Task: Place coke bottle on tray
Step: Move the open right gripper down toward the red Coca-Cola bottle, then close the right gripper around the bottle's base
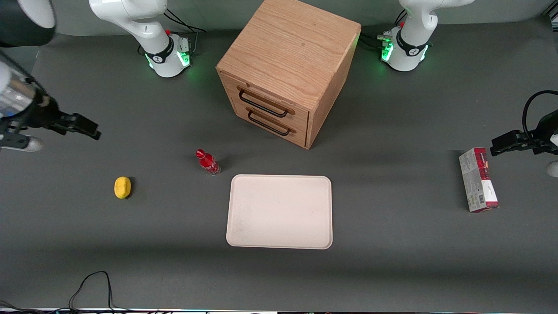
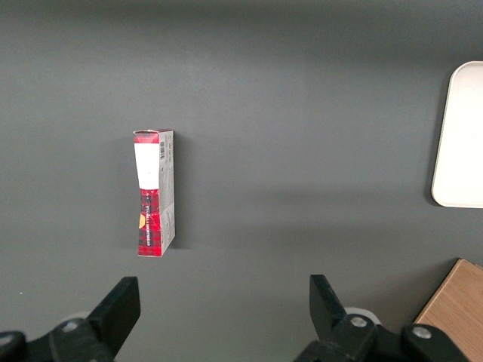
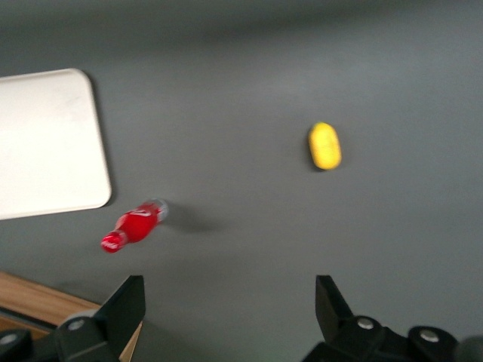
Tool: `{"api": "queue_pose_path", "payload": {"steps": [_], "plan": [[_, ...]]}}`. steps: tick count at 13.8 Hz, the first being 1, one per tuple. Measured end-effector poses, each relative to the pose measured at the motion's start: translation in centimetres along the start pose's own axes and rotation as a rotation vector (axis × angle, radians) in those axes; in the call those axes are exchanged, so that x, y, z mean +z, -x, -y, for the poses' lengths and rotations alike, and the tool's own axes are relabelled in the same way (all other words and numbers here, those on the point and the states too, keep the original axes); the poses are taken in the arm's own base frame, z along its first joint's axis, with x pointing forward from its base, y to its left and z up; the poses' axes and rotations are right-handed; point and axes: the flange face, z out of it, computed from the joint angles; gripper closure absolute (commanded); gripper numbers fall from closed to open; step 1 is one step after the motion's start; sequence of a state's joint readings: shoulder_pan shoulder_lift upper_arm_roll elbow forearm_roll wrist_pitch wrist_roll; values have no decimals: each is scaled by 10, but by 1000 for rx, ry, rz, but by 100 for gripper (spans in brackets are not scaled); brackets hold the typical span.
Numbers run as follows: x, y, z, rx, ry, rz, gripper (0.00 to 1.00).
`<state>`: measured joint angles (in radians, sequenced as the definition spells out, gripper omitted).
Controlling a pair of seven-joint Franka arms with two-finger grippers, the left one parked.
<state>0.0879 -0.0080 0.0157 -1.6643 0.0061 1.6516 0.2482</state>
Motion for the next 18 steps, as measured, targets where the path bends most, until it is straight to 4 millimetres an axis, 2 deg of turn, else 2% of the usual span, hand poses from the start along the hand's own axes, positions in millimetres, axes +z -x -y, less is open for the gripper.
{"api": "queue_pose_path", "payload": {"steps": [1, 2, 4, 6, 7, 9, 12, 14, 16, 18], "plan": [[3, 1, 22, -37, -5, -16, 0], [11, 1, 55, -89, -15, -39, 0], [28, -4, 82, -102, -59, -45, 0], [63, -11, 113, -120, -92, -35, 0], [97, -14, 140, -118, -105, -16, 0], [141, -14, 164, -119, -106, 19, 0], [201, -9, 177, -137, -82, 36, 0], [245, 13, 185, -167, -39, 38, 0], [272, 34, 190, -181, -1, 55, 0], [285, 44, 188, -192, 22, 75, 0]]}}
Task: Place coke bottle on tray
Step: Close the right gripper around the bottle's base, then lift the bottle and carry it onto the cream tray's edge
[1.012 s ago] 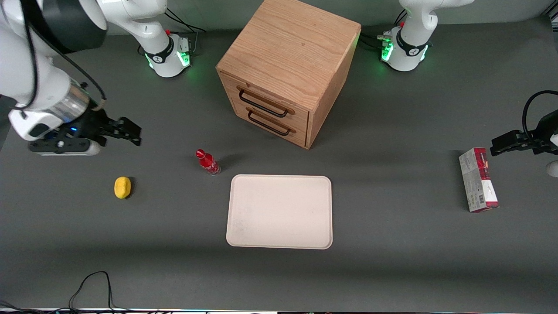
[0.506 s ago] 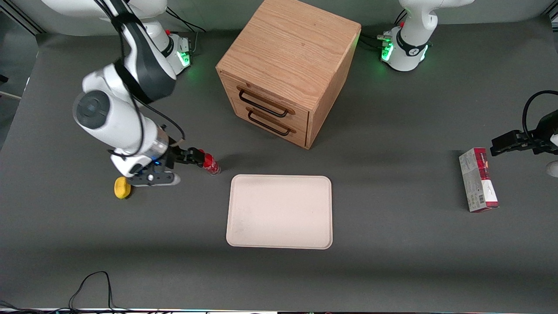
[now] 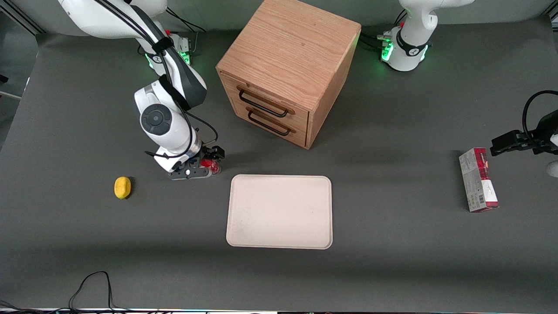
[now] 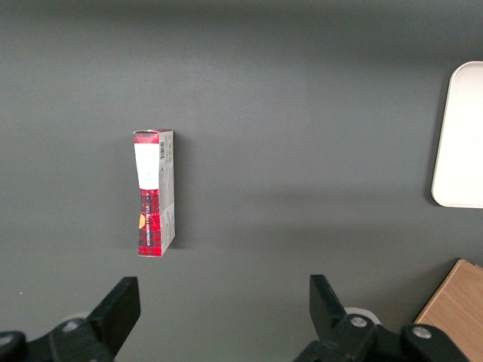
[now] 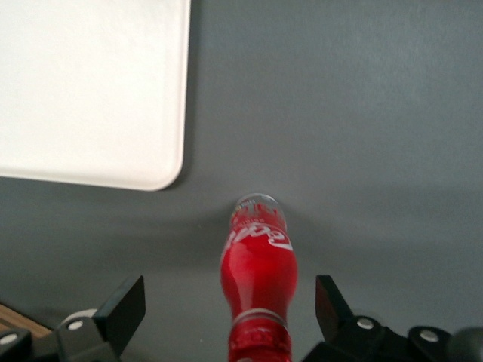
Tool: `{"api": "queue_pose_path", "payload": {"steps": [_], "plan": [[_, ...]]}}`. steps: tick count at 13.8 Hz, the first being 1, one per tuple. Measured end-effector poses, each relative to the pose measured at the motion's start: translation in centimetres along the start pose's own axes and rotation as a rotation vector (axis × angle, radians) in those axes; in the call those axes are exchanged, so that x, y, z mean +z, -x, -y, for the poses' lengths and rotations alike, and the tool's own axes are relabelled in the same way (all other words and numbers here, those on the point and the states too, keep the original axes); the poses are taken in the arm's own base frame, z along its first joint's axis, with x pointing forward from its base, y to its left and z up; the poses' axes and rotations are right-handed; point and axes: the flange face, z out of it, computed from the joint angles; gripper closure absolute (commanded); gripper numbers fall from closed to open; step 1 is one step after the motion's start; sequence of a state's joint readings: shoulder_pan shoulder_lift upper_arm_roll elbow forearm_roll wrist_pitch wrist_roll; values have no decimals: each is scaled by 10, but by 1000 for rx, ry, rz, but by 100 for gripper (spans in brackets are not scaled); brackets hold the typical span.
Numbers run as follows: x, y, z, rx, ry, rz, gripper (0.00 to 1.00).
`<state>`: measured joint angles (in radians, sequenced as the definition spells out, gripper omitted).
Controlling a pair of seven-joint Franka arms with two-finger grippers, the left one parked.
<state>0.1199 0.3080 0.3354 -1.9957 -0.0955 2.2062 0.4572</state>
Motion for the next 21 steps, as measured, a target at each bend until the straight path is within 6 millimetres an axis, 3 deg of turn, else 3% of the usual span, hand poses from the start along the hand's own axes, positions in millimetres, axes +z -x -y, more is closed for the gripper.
{"api": "queue_pose_path", "payload": {"steps": [2, 4, 5, 8, 9, 13, 15, 18, 21], "plan": [[6, 4, -3, -9, 19, 7, 2], [7, 5, -4, -11, 23, 8, 21], [6, 5, -4, -11, 24, 8, 33], [3, 8, -6, -10, 37, 24, 91], [2, 9, -7, -10, 40, 26, 100], [-4, 6, -11, 8, 39, 20, 100], [-26, -7, -13, 32, 13, -21, 100], [-92, -34, -21, 87, -44, -82, 100], [-180, -51, -39, 134, -65, -80, 100]]}}
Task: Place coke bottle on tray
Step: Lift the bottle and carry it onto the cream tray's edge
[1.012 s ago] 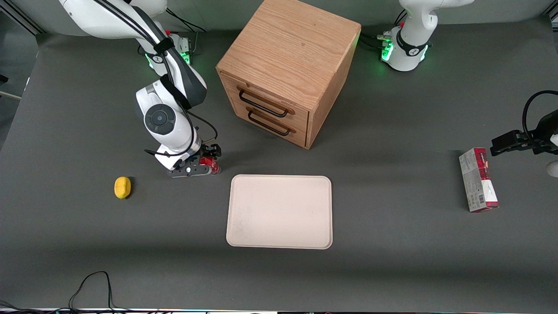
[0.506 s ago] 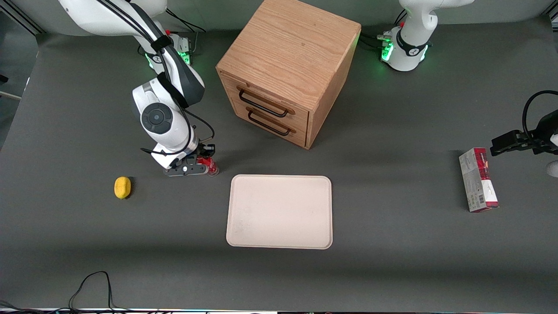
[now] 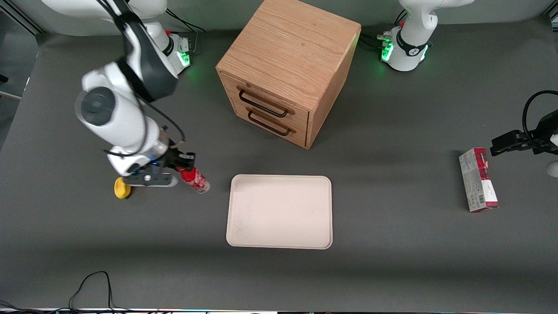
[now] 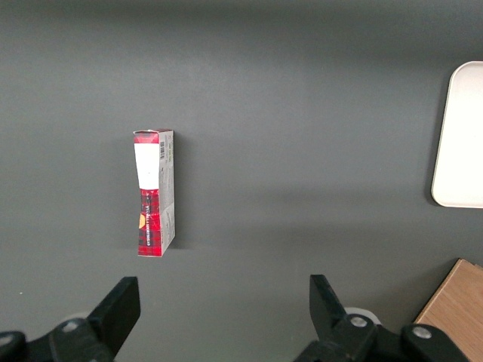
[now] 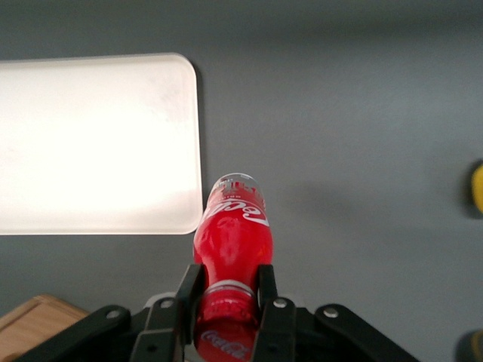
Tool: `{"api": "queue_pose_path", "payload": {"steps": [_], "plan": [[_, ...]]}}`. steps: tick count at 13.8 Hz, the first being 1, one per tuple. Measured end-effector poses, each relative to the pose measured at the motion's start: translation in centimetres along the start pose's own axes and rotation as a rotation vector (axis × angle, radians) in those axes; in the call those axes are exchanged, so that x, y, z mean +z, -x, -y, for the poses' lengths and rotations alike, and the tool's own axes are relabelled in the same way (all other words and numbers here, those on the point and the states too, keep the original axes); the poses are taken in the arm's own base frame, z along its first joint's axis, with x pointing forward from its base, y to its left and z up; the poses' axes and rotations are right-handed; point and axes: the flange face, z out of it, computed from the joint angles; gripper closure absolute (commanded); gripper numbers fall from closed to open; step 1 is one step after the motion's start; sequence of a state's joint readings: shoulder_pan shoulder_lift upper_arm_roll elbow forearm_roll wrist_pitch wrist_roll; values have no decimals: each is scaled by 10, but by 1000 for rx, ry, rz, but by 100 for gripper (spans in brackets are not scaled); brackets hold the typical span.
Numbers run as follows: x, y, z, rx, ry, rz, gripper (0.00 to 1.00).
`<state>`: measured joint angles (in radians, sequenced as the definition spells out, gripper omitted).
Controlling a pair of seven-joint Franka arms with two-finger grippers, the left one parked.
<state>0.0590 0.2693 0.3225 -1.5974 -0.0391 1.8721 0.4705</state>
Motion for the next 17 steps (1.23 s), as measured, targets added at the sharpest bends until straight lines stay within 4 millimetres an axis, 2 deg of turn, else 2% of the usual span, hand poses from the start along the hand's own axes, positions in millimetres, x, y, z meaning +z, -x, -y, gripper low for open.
{"api": "queue_pose_path", "payload": {"steps": [1, 3, 5, 11, 15, 17], "plan": [[-25, -6, -3, 9, -1, 9, 100], [-56, -21, -4, 32, -10, 37, 100], [-58, -40, 7, 41, -32, 55, 100], [27, -81, 87, 32, -12, 2, 100], [93, -95, 118, -7, -10, -51, 100], [120, -97, 127, -21, -11, -62, 100]]}}
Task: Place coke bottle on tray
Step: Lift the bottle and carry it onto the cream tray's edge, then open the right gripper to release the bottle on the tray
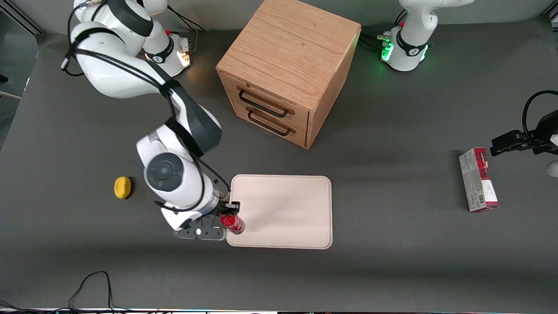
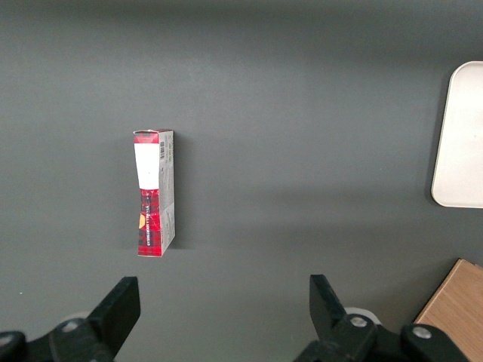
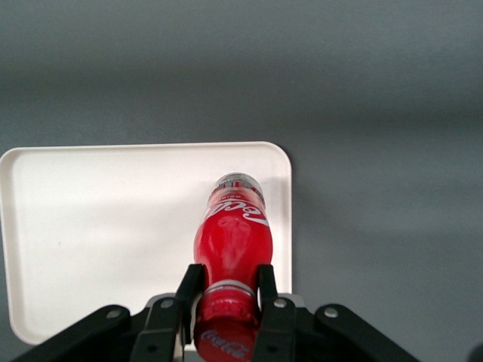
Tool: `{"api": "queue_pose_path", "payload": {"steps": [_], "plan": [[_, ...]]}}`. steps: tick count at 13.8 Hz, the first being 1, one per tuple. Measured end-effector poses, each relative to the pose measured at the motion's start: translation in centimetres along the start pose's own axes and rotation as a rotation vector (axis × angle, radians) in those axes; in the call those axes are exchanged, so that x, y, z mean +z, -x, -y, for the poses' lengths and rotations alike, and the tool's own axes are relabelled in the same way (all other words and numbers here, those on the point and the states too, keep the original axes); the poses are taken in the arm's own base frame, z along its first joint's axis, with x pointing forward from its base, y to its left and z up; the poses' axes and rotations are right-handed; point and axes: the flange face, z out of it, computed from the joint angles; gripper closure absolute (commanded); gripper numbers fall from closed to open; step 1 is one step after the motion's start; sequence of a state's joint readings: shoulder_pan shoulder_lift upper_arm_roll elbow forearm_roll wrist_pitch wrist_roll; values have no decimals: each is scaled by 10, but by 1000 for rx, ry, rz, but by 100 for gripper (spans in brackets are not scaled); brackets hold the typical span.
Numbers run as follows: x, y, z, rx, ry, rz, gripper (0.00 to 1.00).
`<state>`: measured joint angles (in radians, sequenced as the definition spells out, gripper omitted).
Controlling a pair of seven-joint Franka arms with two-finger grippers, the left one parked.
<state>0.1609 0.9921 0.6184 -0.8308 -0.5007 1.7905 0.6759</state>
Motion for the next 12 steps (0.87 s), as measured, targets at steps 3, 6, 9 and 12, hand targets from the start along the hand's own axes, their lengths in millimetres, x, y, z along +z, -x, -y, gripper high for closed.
{"api": "queue_pose_path", "payload": {"steps": [3, 6, 9, 12], "plan": [[25, -6, -5, 9, 1, 3, 100], [48, -9, -11, 17, 15, 13, 36], [52, -12, -10, 17, -4, -15, 0], [47, -14, -10, 18, -9, -33, 0]]}}
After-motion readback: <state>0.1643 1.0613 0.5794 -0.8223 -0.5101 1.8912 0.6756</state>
